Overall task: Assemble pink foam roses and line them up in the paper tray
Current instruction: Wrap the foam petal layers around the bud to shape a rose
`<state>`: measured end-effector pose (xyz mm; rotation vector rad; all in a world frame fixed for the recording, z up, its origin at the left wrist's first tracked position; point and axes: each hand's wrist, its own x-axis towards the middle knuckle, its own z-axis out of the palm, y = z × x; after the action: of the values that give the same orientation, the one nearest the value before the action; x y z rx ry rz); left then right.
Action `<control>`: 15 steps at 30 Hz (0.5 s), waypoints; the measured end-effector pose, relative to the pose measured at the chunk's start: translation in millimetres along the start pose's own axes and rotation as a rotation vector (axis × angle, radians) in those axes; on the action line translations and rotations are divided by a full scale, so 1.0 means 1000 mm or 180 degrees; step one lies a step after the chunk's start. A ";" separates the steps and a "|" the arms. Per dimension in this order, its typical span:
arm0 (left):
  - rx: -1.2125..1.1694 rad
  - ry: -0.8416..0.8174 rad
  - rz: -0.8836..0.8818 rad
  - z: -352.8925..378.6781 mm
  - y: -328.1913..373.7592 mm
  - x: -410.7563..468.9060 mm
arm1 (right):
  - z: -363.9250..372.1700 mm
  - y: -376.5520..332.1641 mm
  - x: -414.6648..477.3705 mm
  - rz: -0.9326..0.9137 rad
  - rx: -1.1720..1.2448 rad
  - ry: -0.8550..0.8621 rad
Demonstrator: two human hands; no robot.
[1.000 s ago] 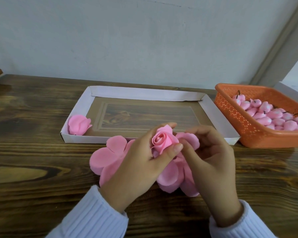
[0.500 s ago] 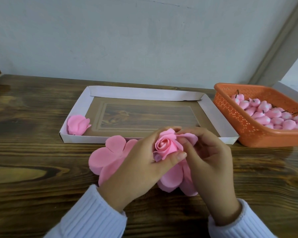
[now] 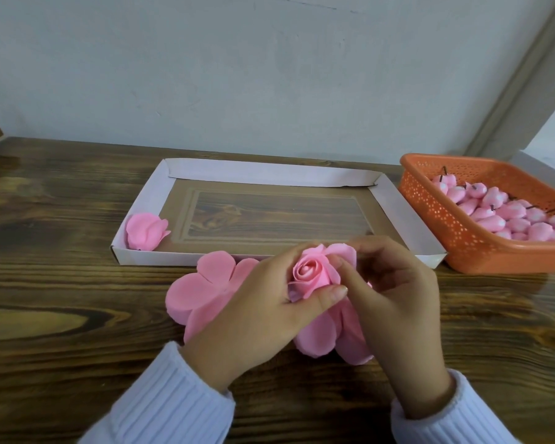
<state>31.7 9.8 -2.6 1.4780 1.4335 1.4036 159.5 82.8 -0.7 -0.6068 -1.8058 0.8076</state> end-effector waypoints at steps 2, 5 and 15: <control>-0.0059 -0.0003 -0.0030 0.000 0.000 0.000 | 0.000 0.003 -0.001 -0.0022 -0.0242 0.0073; -0.0151 0.0036 -0.0047 0.001 0.001 0.000 | 0.000 0.002 -0.001 0.0033 -0.0126 0.0066; -0.1433 0.0996 -0.0409 0.001 0.000 0.003 | 0.000 0.008 0.004 0.0996 0.0668 -0.0371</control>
<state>31.8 12.9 -1.7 0.8988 1.2507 1.7876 158.4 90.4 -4.2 -0.7259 -1.7229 1.2498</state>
